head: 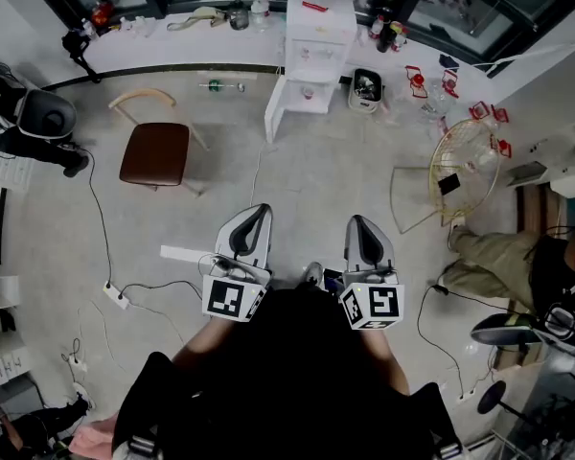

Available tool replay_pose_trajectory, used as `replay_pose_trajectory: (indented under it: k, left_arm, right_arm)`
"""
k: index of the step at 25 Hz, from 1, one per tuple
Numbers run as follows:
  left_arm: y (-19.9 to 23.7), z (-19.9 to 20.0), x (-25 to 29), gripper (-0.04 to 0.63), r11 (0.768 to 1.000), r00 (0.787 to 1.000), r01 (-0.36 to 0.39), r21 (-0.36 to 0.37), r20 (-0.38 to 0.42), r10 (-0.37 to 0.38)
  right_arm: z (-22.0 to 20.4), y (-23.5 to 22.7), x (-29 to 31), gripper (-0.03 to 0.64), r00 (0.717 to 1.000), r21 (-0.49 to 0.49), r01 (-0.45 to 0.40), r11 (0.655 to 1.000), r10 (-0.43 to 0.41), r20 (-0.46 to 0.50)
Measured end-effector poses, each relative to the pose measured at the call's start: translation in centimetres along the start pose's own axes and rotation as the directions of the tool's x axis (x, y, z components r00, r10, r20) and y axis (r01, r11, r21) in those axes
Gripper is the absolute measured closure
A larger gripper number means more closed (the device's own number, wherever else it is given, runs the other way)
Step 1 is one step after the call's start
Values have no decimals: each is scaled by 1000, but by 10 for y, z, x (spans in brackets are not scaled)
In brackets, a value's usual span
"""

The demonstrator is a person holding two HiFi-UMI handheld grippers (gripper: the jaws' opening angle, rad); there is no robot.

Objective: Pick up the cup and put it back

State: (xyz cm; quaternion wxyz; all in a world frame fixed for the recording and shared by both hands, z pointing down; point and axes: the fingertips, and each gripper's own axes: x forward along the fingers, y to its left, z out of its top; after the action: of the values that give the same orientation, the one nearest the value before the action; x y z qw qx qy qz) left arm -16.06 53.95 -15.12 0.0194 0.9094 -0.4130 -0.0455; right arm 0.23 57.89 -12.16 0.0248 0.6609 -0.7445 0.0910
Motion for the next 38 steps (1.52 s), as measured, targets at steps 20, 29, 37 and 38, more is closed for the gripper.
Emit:
replay_pose_trajectory:
  k: [20,29,37,38]
  left_arm:
    - [59,-9,-16,589,998,998,56,-25,-14,-57]
    - [90,-28,5,589,995,995,88,-54,-47,-90]
    - [108,-45,101,589,996,998,32,-82,-59,-37]
    - [109,-44,117,589,997,998,27,-78,-54,-31]
  right_arm:
    - [-23,46,37,416,998,27,37,999,-36,-55]
    - [-36,54,72,414,994,38,63,997,-59,-88]
    - [-39,-7,160,416,995,50,2,999,3,-102]
    - [-36,-18,173,416,995,45,-7,999,11,-99]
